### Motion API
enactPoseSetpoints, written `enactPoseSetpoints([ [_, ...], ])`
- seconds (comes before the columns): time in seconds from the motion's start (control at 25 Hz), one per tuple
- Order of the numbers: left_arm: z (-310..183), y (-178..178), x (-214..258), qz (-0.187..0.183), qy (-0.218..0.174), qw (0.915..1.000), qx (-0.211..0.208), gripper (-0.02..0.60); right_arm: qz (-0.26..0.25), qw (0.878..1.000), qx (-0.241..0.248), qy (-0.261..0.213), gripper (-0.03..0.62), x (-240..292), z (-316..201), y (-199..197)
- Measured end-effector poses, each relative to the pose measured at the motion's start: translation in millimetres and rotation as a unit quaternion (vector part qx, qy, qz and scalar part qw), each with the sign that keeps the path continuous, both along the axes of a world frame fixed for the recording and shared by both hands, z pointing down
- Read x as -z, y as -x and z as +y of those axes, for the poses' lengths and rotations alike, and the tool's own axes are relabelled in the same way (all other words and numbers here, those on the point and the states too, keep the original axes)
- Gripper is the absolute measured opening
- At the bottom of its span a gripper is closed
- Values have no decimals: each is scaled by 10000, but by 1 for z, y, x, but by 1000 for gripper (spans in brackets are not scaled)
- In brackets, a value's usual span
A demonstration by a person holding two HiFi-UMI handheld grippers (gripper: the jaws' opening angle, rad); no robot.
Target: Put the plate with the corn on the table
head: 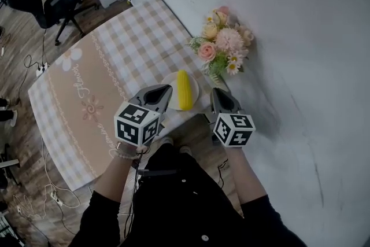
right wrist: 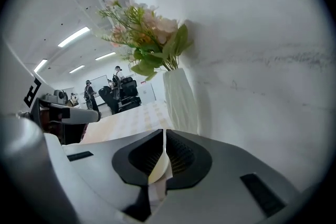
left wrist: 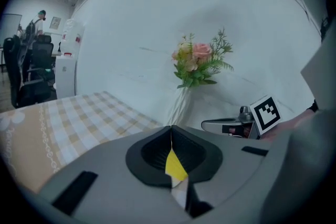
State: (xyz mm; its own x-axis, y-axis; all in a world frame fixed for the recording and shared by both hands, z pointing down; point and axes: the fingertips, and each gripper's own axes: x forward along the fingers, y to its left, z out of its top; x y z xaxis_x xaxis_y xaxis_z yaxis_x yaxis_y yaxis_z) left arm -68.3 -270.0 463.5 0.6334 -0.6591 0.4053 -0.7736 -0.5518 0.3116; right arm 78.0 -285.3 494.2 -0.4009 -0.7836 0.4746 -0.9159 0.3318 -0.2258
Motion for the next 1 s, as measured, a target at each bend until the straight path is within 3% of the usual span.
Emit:
enactPoseSetpoints([
  [0.36,19,-18,58,-169,-848,9961,-157,14,254,9968,200,-726,48,57,24,-7],
  [0.56,37,-30,83,-399,-1234,9909,-350,14,341,9931,378,-1053,46,86,40,-6],
  [0.8,56,-43,110,-531,-1613,9843,-488,14,38,9912,347,-1279,46,117,53,-9],
  [1.0,70,-49,130,-697,-1920,9772,-580,14,295,9845,564,-1636,44,144,62,-7],
])
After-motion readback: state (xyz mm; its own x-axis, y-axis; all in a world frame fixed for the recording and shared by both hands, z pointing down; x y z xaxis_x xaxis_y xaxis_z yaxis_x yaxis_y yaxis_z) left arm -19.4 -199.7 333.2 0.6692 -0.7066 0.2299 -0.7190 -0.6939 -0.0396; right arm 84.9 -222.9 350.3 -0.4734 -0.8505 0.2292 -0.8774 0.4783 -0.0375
